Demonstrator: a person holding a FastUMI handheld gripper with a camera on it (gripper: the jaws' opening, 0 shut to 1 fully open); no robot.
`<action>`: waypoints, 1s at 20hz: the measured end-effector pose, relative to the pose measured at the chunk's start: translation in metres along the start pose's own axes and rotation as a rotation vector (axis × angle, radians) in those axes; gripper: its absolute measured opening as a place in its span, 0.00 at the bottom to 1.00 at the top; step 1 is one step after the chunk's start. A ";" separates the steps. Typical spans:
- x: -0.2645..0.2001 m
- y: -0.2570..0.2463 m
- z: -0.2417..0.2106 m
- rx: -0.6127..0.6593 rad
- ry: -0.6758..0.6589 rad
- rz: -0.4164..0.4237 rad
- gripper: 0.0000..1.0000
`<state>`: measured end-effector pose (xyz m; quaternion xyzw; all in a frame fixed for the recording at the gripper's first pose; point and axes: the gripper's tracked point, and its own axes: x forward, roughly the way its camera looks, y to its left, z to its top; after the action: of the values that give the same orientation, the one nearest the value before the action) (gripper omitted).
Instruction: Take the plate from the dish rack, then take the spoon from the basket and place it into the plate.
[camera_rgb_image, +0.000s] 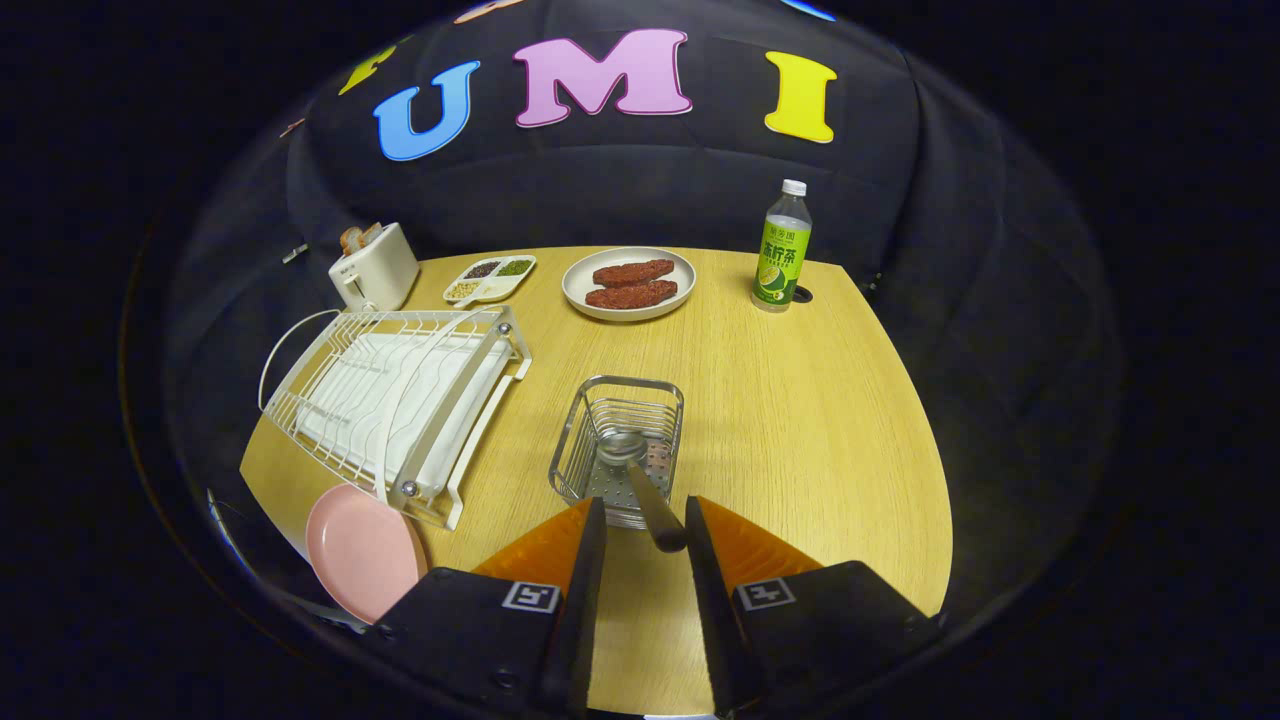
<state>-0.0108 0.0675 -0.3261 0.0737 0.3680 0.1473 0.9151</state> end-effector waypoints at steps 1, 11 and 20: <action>-0.005 -0.001 0.002 0.001 -0.002 -0.001 0.41; -0.007 0.007 0.010 0.051 -0.011 0.004 0.11; -0.024 0.001 0.043 0.054 -0.054 -0.006 0.11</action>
<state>0.0025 0.0597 -0.2795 0.1013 0.3472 0.1325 0.9229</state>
